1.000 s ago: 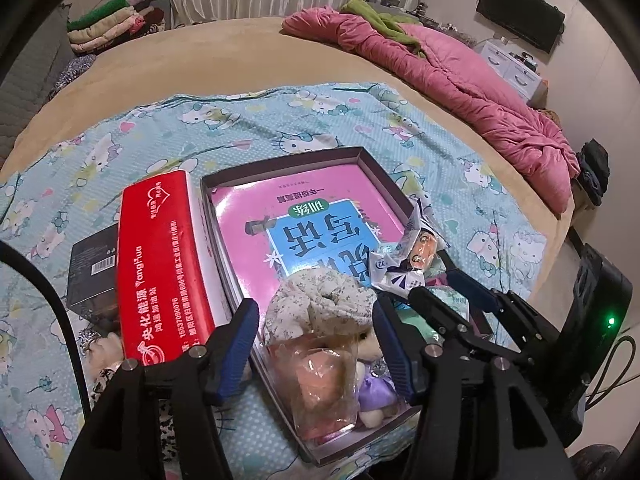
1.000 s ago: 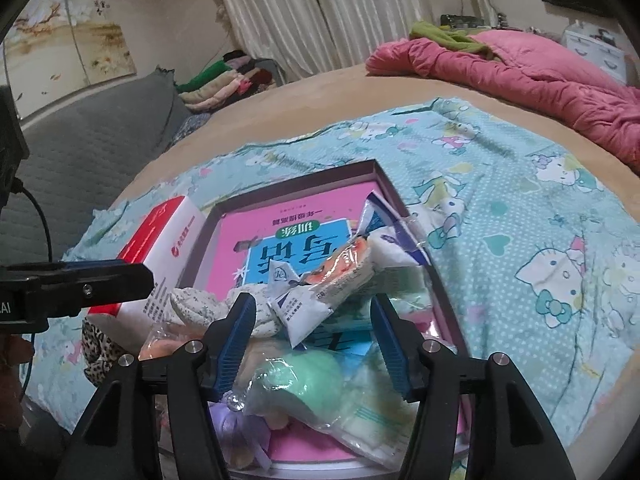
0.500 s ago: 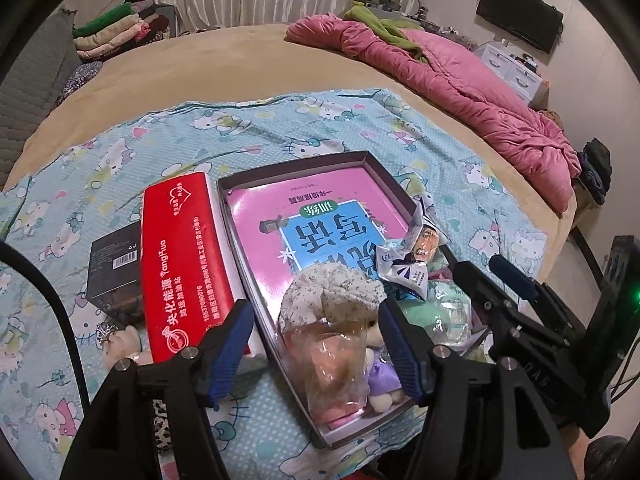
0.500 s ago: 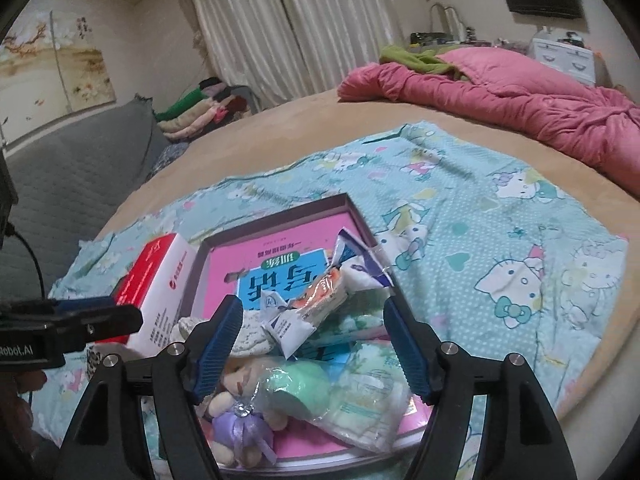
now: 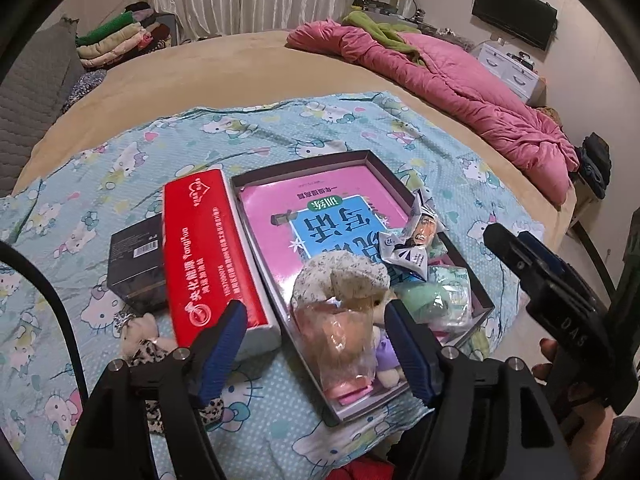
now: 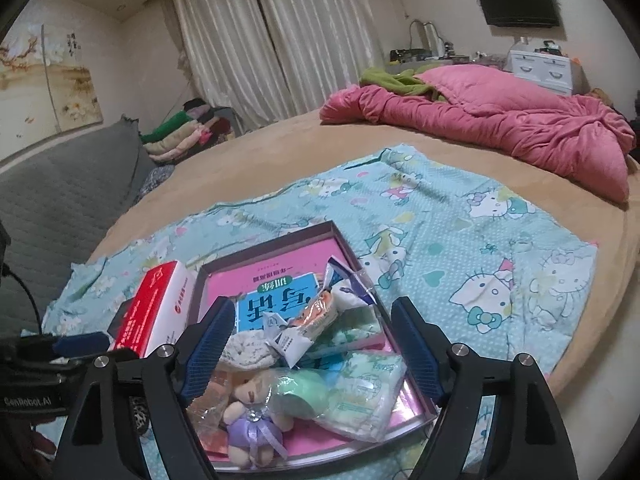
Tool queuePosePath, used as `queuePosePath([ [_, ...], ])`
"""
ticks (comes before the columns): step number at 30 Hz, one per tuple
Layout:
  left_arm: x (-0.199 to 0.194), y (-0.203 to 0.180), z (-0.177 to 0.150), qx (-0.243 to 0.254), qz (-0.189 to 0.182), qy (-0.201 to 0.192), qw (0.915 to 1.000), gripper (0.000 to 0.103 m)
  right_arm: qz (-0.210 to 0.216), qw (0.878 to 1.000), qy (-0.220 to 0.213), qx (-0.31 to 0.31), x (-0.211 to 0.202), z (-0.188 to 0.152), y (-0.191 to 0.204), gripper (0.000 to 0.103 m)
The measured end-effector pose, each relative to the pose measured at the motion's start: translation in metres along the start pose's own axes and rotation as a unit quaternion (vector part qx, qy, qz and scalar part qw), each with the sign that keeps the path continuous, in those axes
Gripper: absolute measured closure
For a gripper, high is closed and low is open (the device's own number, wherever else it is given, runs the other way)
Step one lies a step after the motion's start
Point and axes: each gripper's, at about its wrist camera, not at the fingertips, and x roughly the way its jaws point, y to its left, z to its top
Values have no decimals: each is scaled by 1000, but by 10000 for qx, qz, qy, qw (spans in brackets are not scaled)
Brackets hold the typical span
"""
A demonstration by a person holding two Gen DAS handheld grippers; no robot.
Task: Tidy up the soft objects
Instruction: 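Move both tools back to the leopard scrunchie and crowned plush bear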
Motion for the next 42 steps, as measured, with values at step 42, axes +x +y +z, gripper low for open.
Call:
queuePosePath([
  [42, -79, 115, -55, -877, 508, -299, 9944, 30, 1020, 9840, 203, -1447, -51, -18, 154, 20],
])
